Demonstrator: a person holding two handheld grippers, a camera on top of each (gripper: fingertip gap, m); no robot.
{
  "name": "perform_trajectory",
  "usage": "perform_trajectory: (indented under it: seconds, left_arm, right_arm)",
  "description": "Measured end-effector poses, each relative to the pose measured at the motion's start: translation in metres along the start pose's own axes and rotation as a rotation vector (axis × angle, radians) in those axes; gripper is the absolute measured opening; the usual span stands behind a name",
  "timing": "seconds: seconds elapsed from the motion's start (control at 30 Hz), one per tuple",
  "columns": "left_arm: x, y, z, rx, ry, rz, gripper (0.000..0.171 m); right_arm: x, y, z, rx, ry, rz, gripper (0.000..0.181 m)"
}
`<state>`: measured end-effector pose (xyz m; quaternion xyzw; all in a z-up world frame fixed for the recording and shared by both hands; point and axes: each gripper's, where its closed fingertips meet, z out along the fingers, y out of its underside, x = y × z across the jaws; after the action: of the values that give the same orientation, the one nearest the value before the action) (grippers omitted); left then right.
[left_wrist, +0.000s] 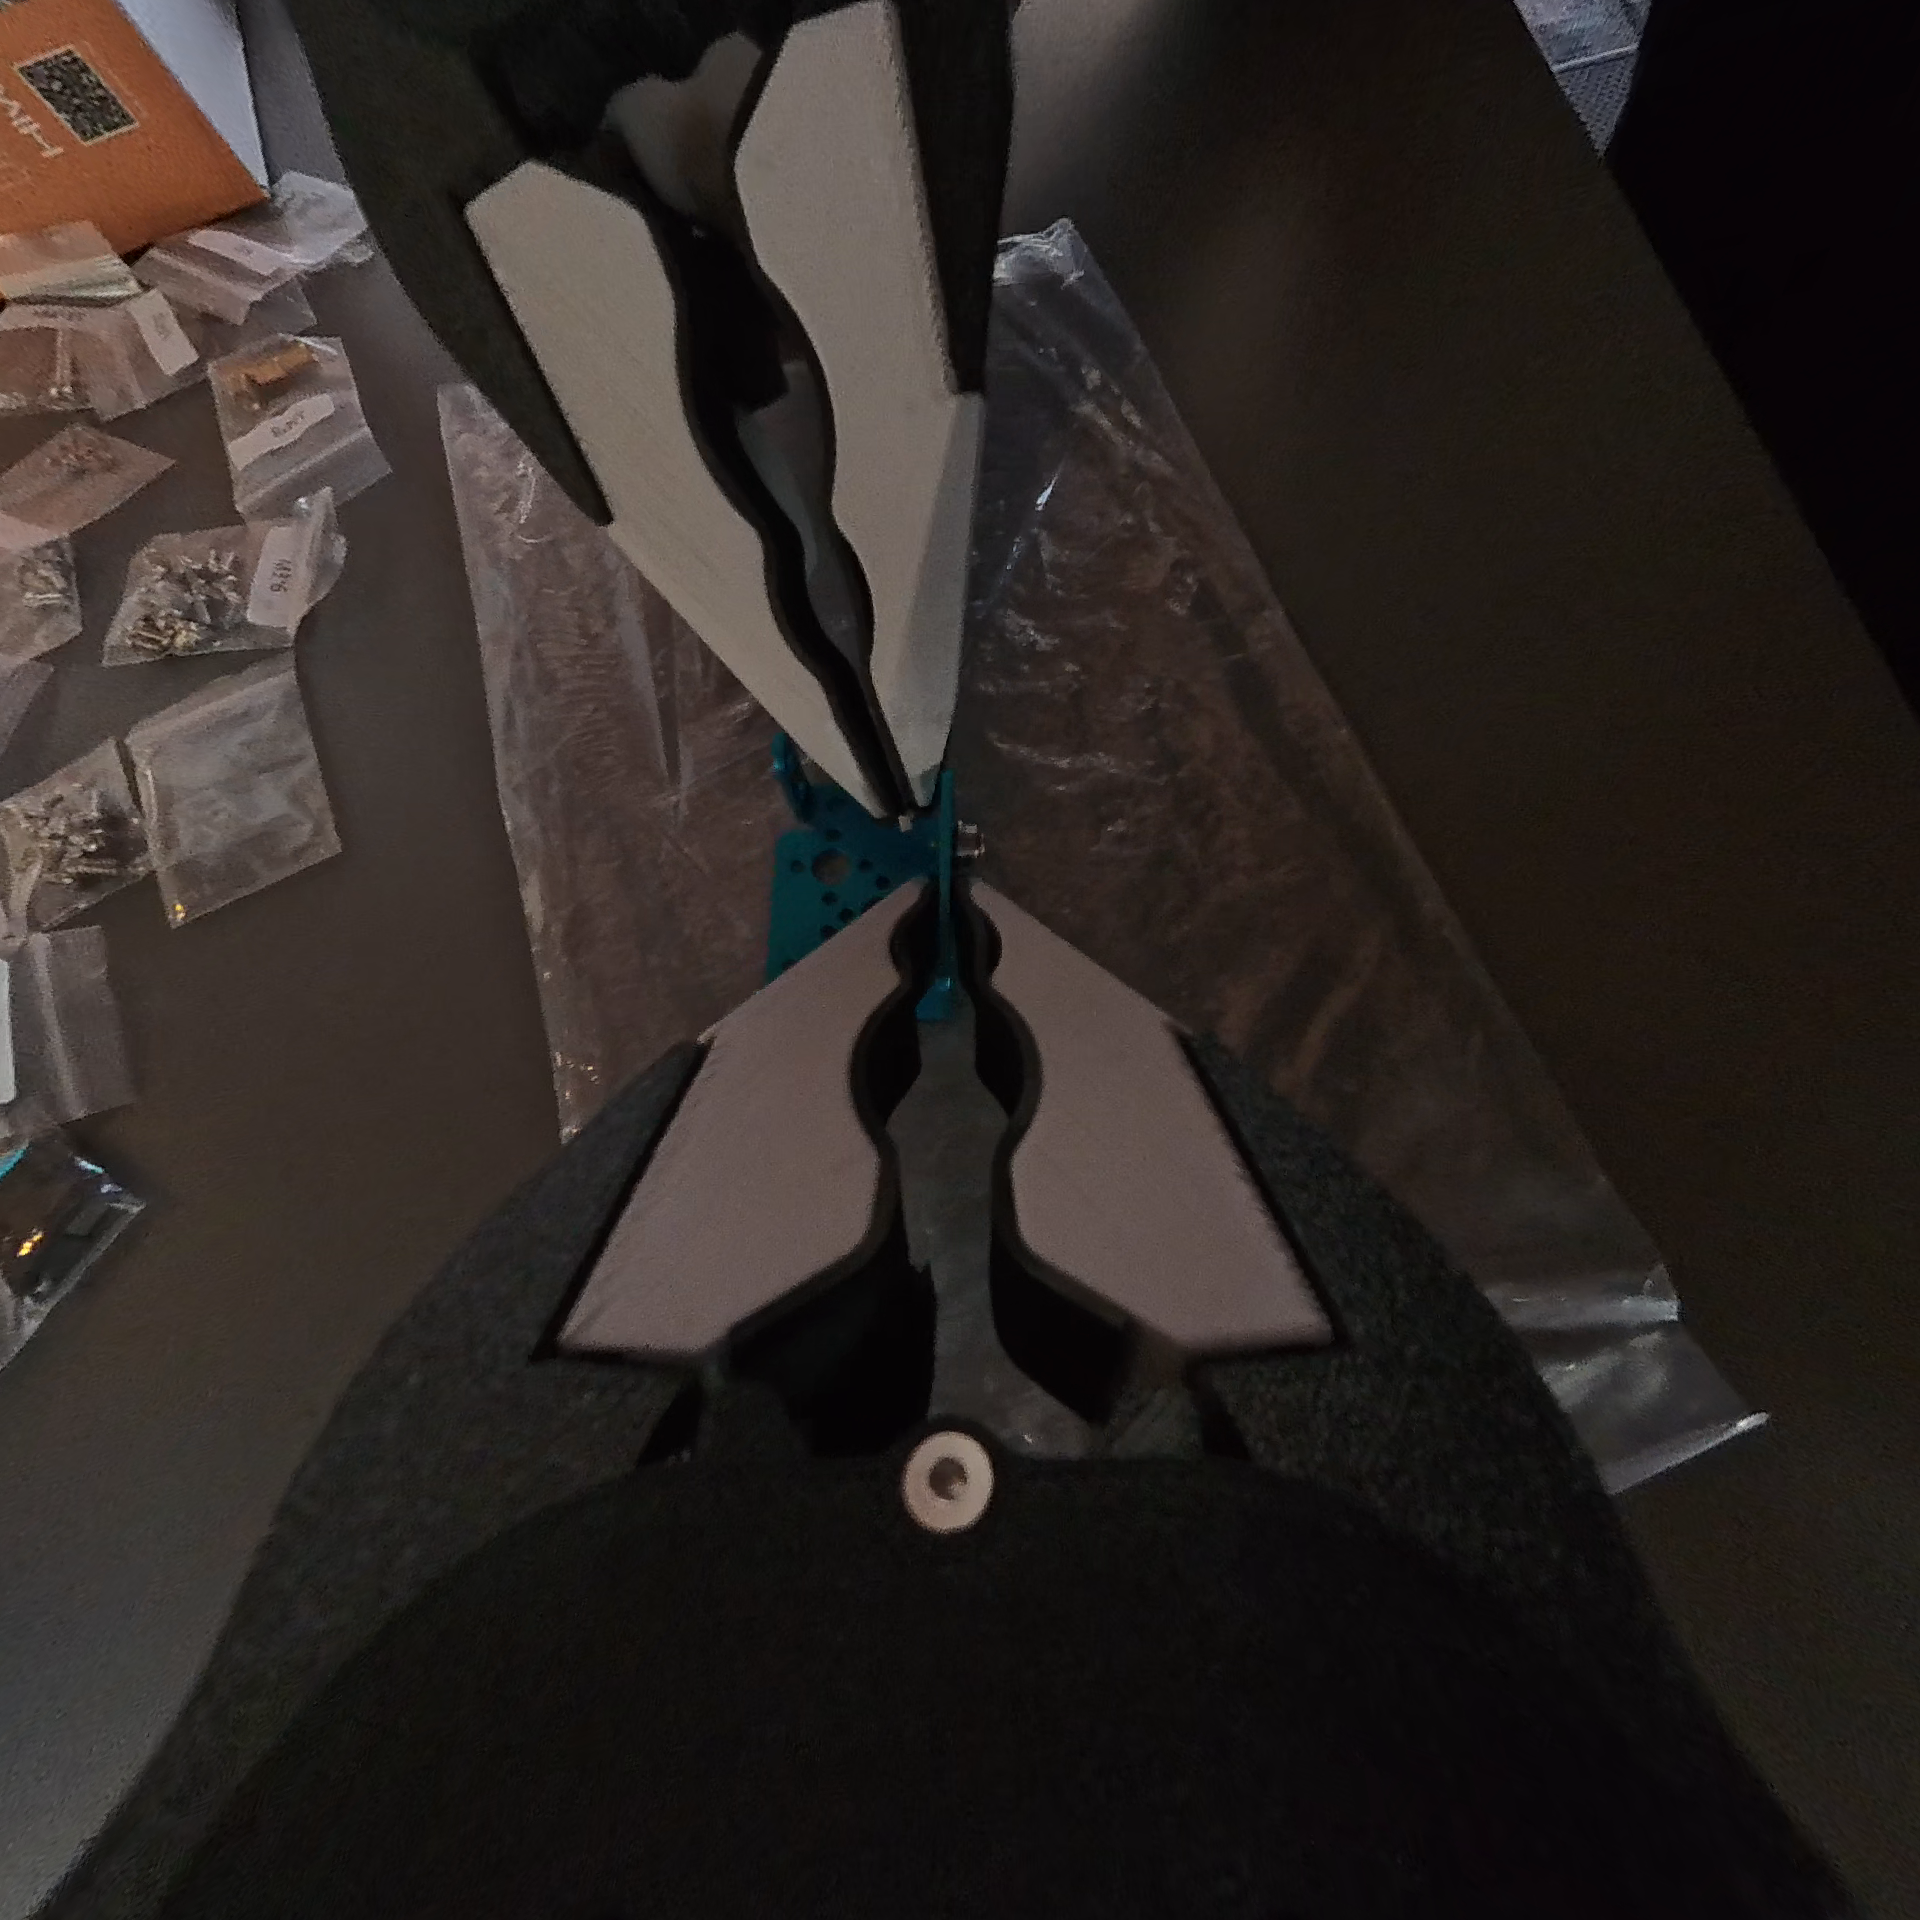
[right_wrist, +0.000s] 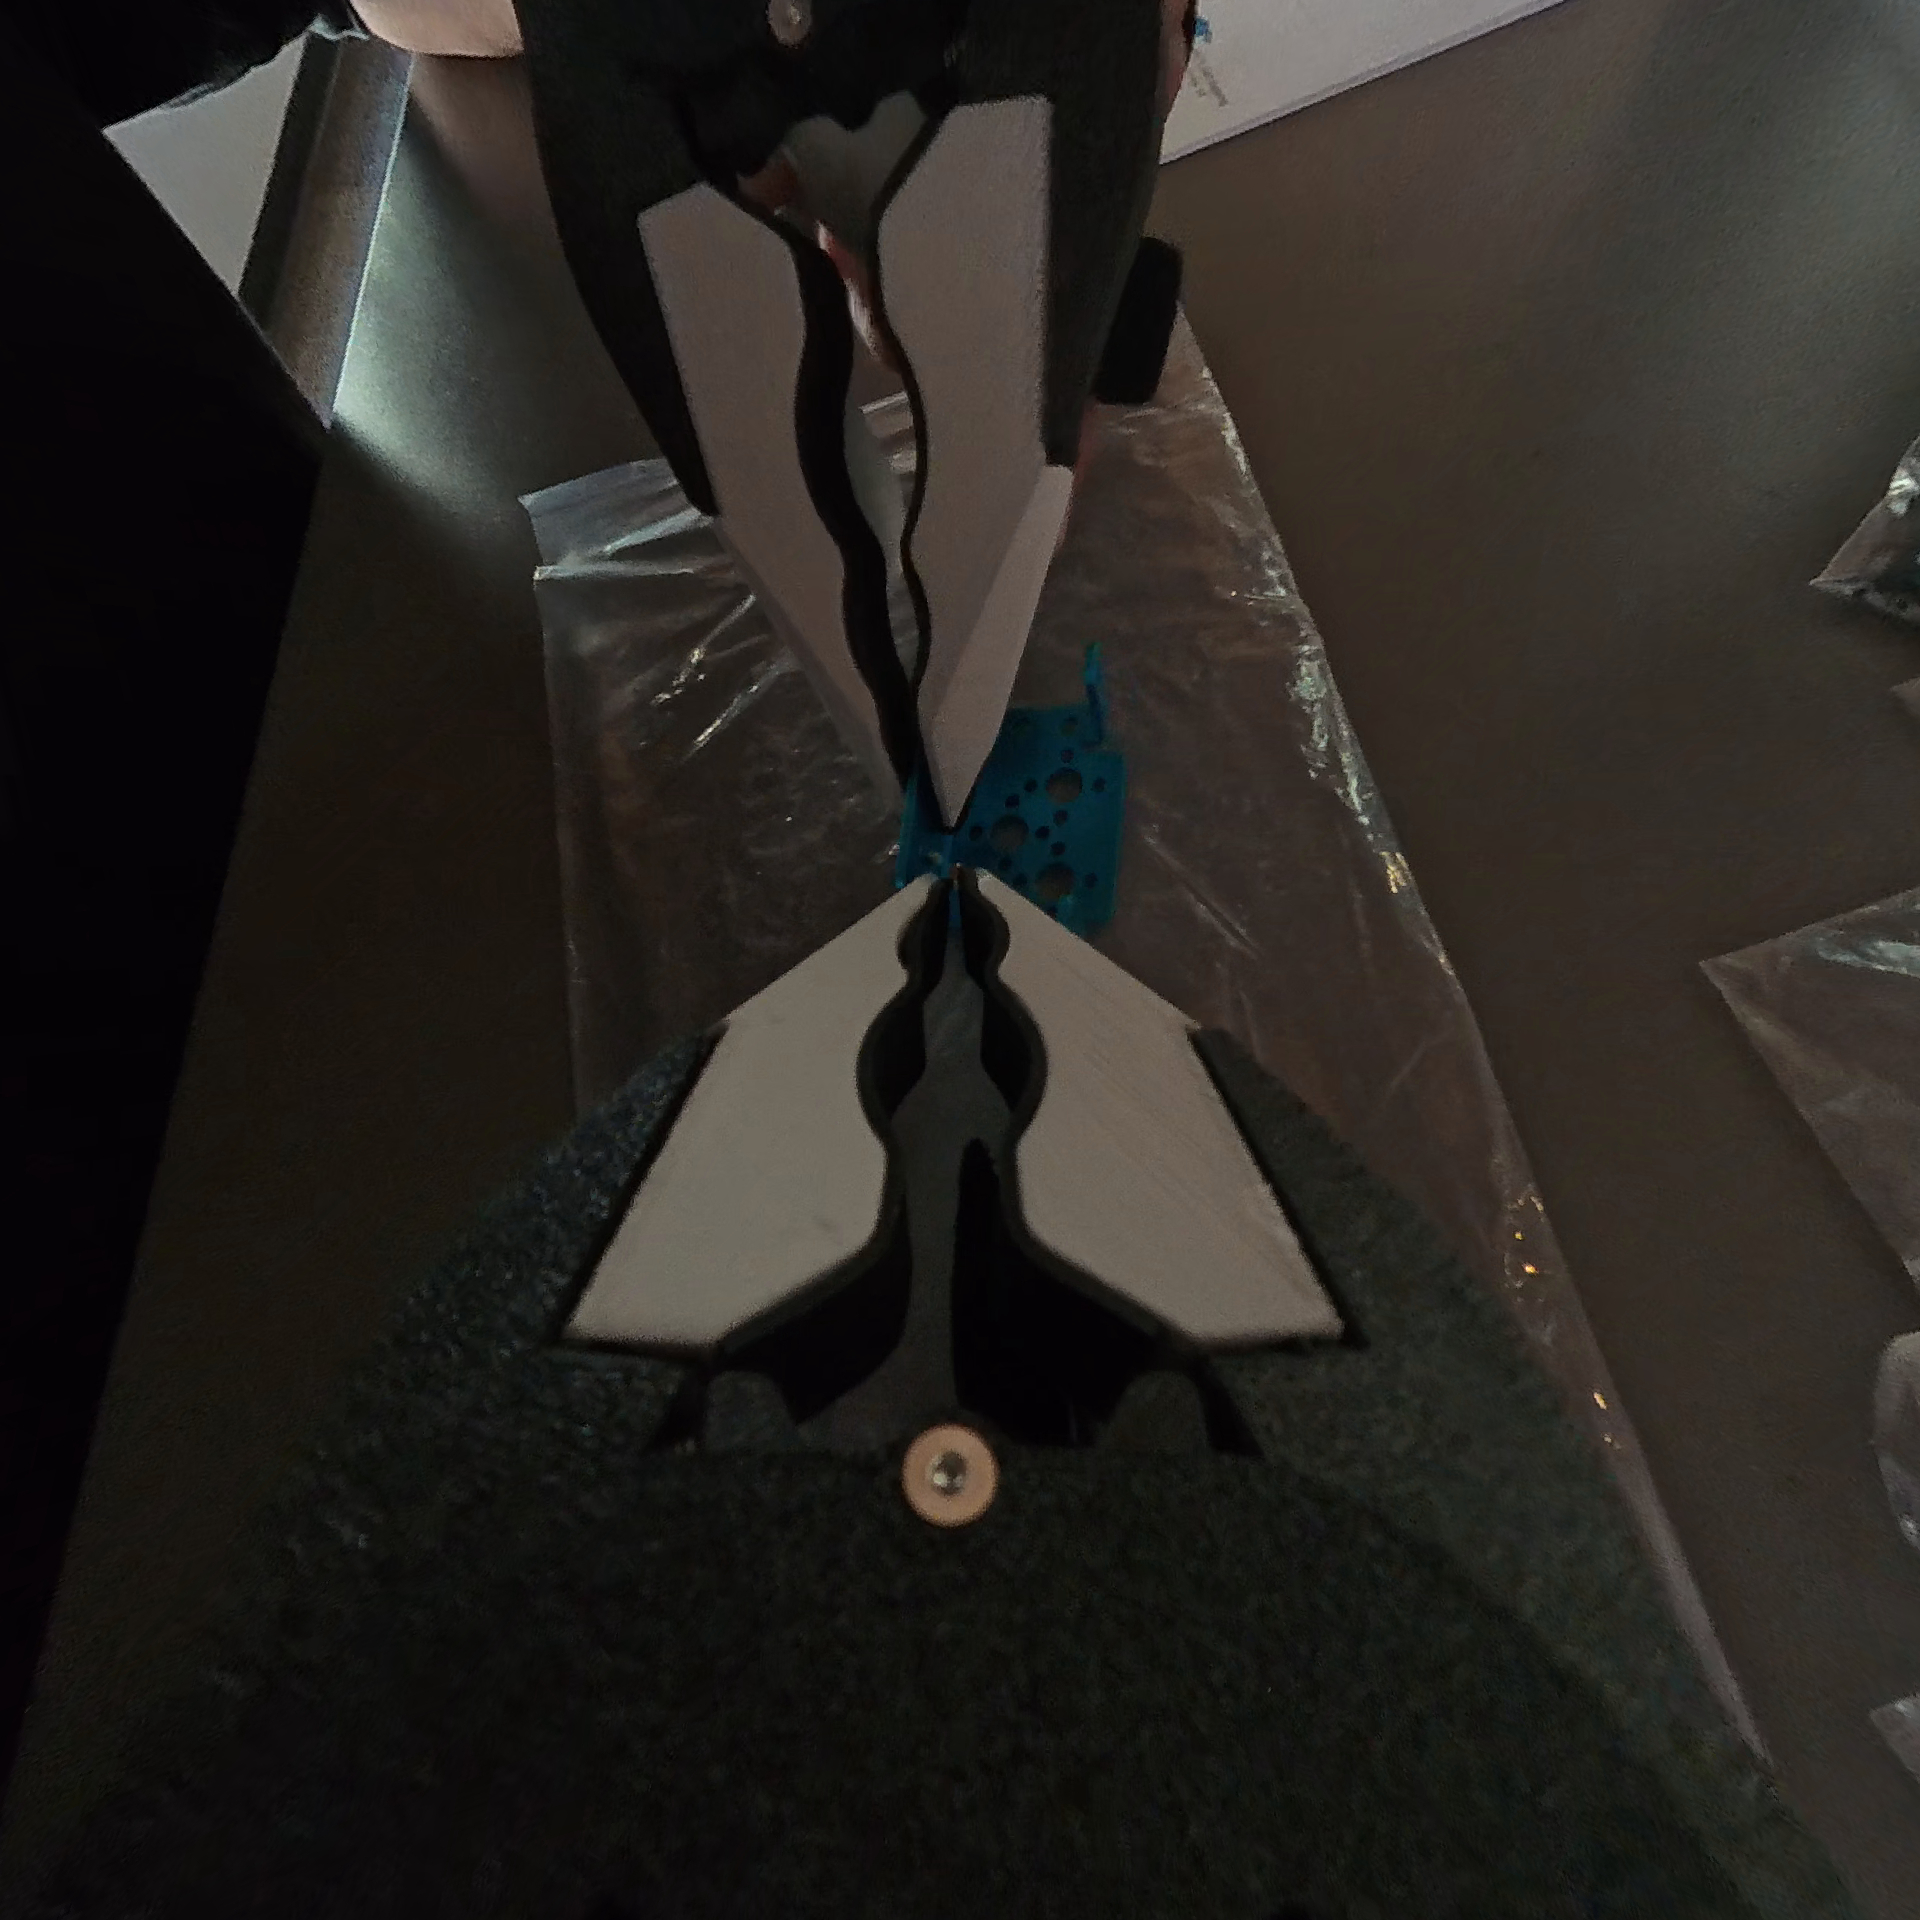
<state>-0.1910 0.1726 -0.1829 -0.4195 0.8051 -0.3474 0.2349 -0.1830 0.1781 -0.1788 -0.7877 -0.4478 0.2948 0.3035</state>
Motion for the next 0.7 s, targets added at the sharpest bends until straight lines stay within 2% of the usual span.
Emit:
perform_trajectory:
  seconds: [0.2,0.47,0.7]
  left_arm:
    - [0.008,-0.006,-0.004,0.044,0.051,-0.017,0.001]
    - [0.015,-0.002,-0.003,0.022,0.103,-0.056,0.002]
    - [0.015,-0.016,-0.014,0.085,0.135,-0.133,0.001]
  right_arm:
    - [-0.009,-0.004,-0.002,0.039,-0.098,0.032,0.001]
    - [-0.024,-0.011,-0.015,0.117,-0.268,0.175,0.000]
    - [-0.029,-0.034,-0.035,0.300,-0.522,0.459,0.000]
